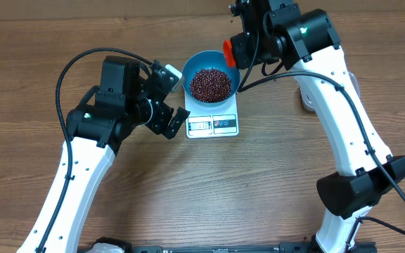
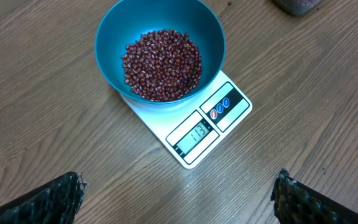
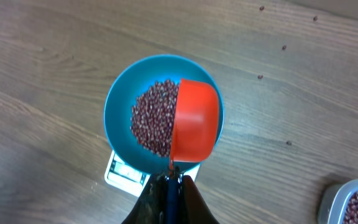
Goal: Scoop item into bowl and weigh 150g on scale
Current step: 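Move the empty scoop with the right gripper back to the bean tub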
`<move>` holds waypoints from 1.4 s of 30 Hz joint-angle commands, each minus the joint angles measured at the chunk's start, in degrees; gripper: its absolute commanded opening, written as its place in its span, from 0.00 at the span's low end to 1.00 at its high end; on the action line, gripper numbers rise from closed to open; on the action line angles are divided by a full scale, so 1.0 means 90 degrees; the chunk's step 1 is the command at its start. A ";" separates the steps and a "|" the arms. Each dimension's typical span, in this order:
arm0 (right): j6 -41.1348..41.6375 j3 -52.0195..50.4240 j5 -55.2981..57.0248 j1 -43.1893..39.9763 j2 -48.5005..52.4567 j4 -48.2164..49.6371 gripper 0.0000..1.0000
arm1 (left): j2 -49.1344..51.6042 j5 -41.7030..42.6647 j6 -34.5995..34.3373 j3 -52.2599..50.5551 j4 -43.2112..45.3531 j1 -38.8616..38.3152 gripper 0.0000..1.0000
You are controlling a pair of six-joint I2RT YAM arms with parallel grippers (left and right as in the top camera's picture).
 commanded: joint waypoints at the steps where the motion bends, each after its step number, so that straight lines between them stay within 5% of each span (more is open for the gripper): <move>1: -0.0143 0.0107 0.0367 0.0153 -0.0313 -0.0058 0.04 | 0.0034 0.0051 -0.0039 -0.0024 0.0019 0.0027 1.00; 7: -0.0117 0.0109 0.0804 0.0131 -0.0316 -0.0080 0.04 | 0.0034 0.0051 -0.0041 -0.0024 0.0019 0.0027 0.99; 13: -0.0206 0.0109 -0.0369 -0.0090 -0.0321 -0.0036 0.04 | 0.0034 0.0051 -0.0041 -0.0024 0.0019 0.0027 1.00; 18: -0.0316 0.0109 -0.0185 -0.0248 -0.0323 -0.0138 0.04 | 0.0034 0.0051 -0.0039 -0.0022 0.0019 0.0027 1.00; 42: -0.0270 0.0100 -0.0238 -0.4044 -0.0129 -0.1304 0.04 | 0.0034 0.0051 -0.0041 -0.0024 0.0019 0.0027 0.99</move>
